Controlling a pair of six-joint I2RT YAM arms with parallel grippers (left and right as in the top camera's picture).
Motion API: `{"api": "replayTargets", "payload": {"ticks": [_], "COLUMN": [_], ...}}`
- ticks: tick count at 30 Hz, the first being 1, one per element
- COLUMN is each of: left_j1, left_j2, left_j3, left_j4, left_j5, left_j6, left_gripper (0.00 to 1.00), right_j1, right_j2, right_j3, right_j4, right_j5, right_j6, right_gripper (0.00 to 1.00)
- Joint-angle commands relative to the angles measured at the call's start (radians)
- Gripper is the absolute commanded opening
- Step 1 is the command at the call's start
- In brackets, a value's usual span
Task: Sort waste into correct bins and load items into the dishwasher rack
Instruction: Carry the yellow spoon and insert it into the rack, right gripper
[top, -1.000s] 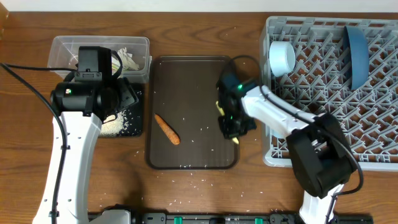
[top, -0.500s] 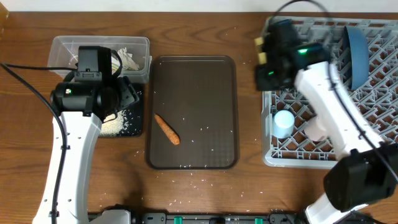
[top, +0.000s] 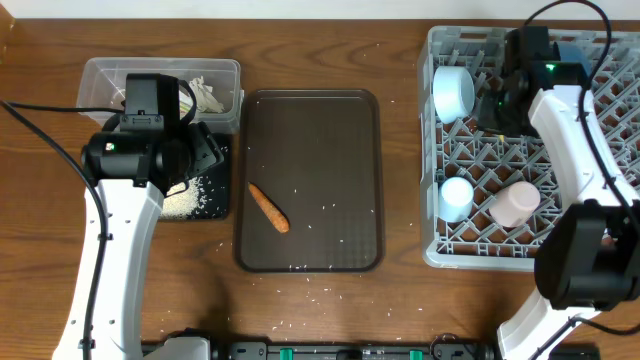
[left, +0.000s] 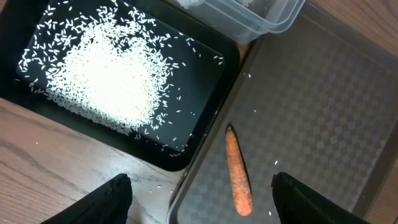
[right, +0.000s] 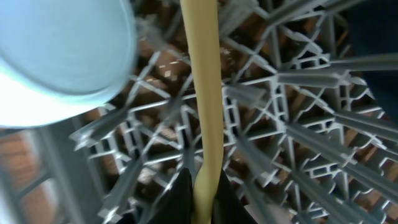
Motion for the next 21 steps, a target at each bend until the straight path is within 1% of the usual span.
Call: {"api": "replayTargets", "payload": {"ticks": [1, 3, 4, 6, 9, 13, 17, 18, 19, 20, 21], "left_j1": [0.004, 0.004, 0.004, 0.004, 0.004, 0.004, -0.004, -0.01, -0.023, -0.039, -0.061], "left_j2": [0.007, 0.007, 0.007, 0.007, 0.007, 0.007, 0.007, 0.007, 0.011, 0.013, 0.02], "left_j3": [-0.007, -0.007, -0.007, -0.007, -0.007, -0.007, -0.007, -0.008, -0.008, -0.011, -0.018], "left_j4": [0.001, 0.001, 0.001, 0.001, 0.001, -0.005, -0.011, -0.019, -0.039, -0.057, -0.071], "left_j5": [-0.008, -0.008, -0.008, -0.008, -0.008, 0.01, 0.041, 0.041, 0.041, 0.041, 0.04], "left_j6": [0.006, 0.006, 0.006, 0.006, 0.006, 0.006, 0.0, -0.021, -0.066, -0.108, -0.145], "left_gripper": [0.75, 0.79, 0.79, 0.8, 0.81, 0.81, 0.8, 0.79, 0.75, 0.7, 0.69], "right_j1": [-0.015, -0.015, -0.016, -0.016, -0.015, -0.011, 0.021, 0.034, 0.044, 0.055, 0.066], "right_j2": [0.032, 0.039, 0.039, 0.039, 0.039, 0.031, 0.018, 0.018, 0.018, 0.018, 0.018], "right_j3": [0.0, 0.0, 0.0, 0.0, 0.004, 0.039, 0.111, 0.129, 0.145, 0.158, 0.163], "right_j4": [0.008, 0.01, 0.01, 0.014, 0.016, -0.021, -0.084, -0.098, -0.106, -0.113, -0.115], "right_j5": [0.022, 0.023, 0.022, 0.018, -0.01, -0.129, -0.253, -0.255, -0.254, -0.254, -0.254], "right_j6": [-0.056, -0.069, -0.069, -0.07, -0.077, -0.113, -0.148, -0.148, -0.148, -0.148, -0.148], "right_gripper": [0.15, 0.33, 0.39, 0.46, 0.48, 0.49, 0.5, 0.5, 0.5, 0.52, 0.56]}}
